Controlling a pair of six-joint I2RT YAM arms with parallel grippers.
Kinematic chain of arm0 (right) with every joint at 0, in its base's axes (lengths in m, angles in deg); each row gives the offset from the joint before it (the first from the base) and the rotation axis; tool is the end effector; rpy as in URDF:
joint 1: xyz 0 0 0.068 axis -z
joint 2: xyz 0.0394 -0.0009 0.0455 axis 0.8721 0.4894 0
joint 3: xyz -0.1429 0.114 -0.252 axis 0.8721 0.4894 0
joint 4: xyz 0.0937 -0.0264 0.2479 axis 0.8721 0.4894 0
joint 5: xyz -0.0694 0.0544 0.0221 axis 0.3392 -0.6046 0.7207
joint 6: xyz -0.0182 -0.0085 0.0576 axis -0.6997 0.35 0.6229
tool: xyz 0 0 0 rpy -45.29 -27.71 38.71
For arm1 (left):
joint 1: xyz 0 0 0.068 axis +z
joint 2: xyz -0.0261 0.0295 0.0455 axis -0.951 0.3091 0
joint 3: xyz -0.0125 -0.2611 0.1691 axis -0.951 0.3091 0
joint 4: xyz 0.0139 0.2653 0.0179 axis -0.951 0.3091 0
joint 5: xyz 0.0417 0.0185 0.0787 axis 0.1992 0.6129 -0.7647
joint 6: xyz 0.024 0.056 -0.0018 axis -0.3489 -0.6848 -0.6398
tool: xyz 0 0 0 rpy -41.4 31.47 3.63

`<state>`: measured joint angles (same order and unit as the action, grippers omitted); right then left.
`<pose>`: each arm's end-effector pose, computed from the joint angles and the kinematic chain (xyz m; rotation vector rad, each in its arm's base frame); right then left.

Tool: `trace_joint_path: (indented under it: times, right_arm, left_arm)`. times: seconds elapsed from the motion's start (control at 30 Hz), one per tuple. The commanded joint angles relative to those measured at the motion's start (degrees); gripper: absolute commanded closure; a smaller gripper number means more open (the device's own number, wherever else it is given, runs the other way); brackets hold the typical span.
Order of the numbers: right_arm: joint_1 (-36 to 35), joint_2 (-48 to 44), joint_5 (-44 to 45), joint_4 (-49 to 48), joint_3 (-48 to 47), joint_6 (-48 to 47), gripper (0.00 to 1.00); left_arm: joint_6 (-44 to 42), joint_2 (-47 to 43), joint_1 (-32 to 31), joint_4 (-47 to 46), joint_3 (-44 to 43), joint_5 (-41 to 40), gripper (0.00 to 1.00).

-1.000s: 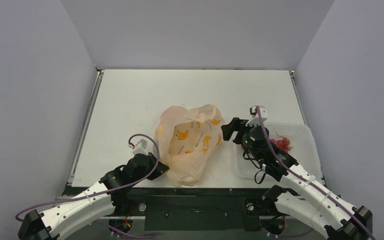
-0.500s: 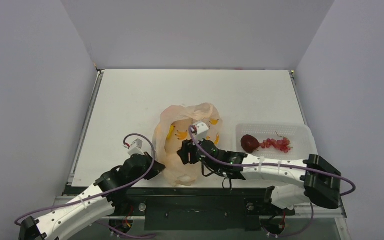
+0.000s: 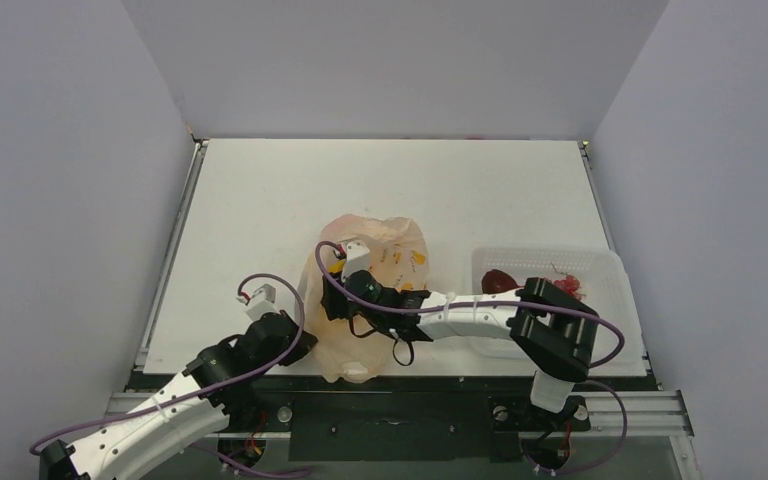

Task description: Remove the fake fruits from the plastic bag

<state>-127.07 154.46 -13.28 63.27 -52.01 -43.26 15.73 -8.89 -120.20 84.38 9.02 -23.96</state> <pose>0.1674 0.3574 0.2347 -0.4864 2.1265 0.8100 0.0669 -0.0548 0.1767 -0.5763 2.3342 -0.6719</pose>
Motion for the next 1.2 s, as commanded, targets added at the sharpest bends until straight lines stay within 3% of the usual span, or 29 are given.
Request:
trace_joint_path:
  times: [0.0, 0.17, 0.5, 0.57, 0.7, 0.77, 0.83, 0.93, 1.0, 1.17]
  right_arm:
    - [2.25, 3.0, -1.94, -5.27, -3.28, 3.22, 0.5]
    - [5.13, 5.92, -7.6, -8.83, -2.6, 7.75, 0.44]
    - [9.01, 6.38, -10.79, -11.86, 0.13, 10.41, 0.49]
    - [9.78, 5.0, -11.18, -12.73, 1.64, 10.52, 0.51]
    - [11.12, 3.53, -10.93, -10.92, 3.3, 10.34, 0.62]
    - [11.8, 2.87, -9.9, -10.86, 5.43, 10.73, 0.64]
    - [12.77, 2.25, -9.52, -11.26, 6.99, 11.4, 0.65]
    - [13.9, 1.55, -10.58, -11.87, 8.05, 11.83, 0.64]
    - [13.93, 1.3, -11.68, -12.48, 8.38, 11.38, 0.64]
    - [13.82, 1.05, -11.97, -12.86, 8.55, 10.57, 0.61]
  left_arm:
    - [-1.38, 1.32, 0.35, -0.12, -2.86, -0.9, 1.0]
    - [-2.47, 3.02, 0.39, -0.66, -3.25, -0.49, 1.0]
    - [-6.99, 6.53, 0.52, -5.05, -10.0, 3.41, 1.0]
    - [-8.4, 8.85, 0.8, -5.75, -12.5, 4.09, 1.0]
    - [-12.01, 15.37, 2.35, -8.37, -17.63, 5.33, 1.0]
    - [-14.12, 19.9, 5.3, -11.39, -20.58, 8.35, 1.0]
    - [-17.29, 28.1, 8.36, -14.79, -24.77, 17.64, 1.0]
    - [-20.12, 33.71, 7.67, -13.72, -33.52, 20.75, 1.0]
    - [-20.0, 32.56, 5.02, -12.04, -32.67, 17.03, 1.0]
    - [-12.72, 18.52, 7.58, -10.48, -15.68, 13.67, 1.0]
